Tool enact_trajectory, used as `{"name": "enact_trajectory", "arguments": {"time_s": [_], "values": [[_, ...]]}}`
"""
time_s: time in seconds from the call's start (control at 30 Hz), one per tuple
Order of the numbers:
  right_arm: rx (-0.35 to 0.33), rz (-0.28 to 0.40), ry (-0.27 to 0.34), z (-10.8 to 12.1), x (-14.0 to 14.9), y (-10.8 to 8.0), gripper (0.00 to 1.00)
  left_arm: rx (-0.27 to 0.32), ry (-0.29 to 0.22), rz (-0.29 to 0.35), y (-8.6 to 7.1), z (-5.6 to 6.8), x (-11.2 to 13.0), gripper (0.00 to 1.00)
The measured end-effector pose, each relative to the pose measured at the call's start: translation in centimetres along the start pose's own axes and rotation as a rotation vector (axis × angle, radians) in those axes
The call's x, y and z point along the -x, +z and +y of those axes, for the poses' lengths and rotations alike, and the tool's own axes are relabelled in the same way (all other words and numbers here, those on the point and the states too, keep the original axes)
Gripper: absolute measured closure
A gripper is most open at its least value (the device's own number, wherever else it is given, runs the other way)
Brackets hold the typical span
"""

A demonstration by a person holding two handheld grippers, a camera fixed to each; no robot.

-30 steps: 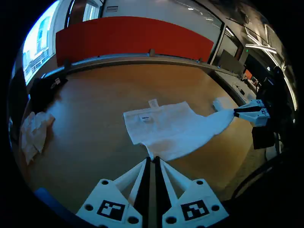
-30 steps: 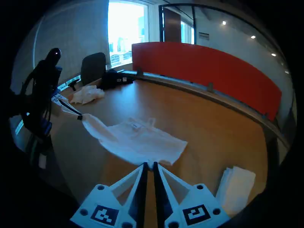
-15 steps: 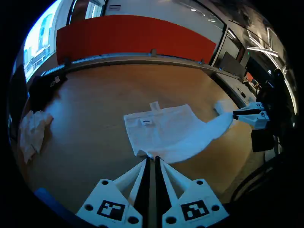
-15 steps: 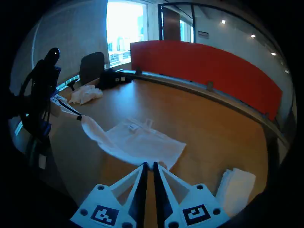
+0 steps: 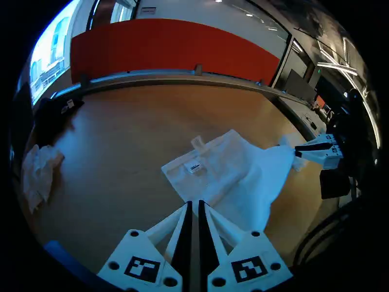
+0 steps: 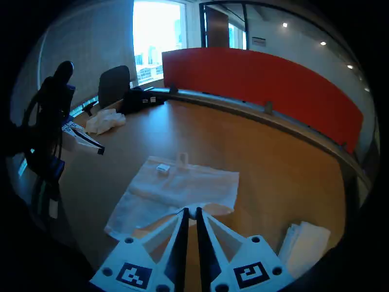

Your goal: Fold towel

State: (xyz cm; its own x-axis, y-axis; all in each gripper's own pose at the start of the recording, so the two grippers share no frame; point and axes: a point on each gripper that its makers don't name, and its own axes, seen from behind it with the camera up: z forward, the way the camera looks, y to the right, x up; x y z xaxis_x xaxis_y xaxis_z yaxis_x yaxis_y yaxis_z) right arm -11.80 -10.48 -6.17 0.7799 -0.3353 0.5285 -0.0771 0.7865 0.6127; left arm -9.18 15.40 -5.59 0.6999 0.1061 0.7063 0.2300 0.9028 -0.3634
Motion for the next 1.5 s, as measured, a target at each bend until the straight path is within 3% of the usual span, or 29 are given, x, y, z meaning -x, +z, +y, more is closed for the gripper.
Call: {"name": "enact_trajectory", "arguments": {"time_s": [0.37, 0.5, 0.57, 0.63, 0.7, 1.1, 1.5], "values": [[0.006, -0.004, -0.008, 0.3, 0.5, -0.2, 0.89, 0.028, 0.081, -0.049, 0.1, 1.6, 2.6, 0.88], [0.006, -0.005, -0.012, 0.3, 0.5, -0.2, 0.89, 0.037, 0.104, -0.071, 0.2, 2.2, 3.9, 0.55], [0.004, -0.004, -0.014, 0.3, 0.5, -0.2, 0.89, 0.046, 0.109, -0.082, 0.2, 2.5, 4.5, 0.30], [0.004, -0.003, -0.016, 0.2, 0.5, -0.2, 0.89, 0.050, 0.115, -0.088, 0.3, 2.7, 4.9, 0.13], [0.003, -0.002, -0.019, 0.2, 0.5, -0.2, 0.89, 0.049, 0.119, -0.090, 0.2, 2.7, 5.1, 0.07], [0.005, -0.004, -0.023, 0.2, 0.7, -0.3, 0.89, 0.068, 0.160, -0.110, 0.1, 3.8, 7.1, 0.07], [0.007, -0.009, -0.024, 0.0, 1.3, -0.3, 0.89, 0.104, 0.197, -0.153, 1.0, 6.4, 11.0, 0.07]]}}
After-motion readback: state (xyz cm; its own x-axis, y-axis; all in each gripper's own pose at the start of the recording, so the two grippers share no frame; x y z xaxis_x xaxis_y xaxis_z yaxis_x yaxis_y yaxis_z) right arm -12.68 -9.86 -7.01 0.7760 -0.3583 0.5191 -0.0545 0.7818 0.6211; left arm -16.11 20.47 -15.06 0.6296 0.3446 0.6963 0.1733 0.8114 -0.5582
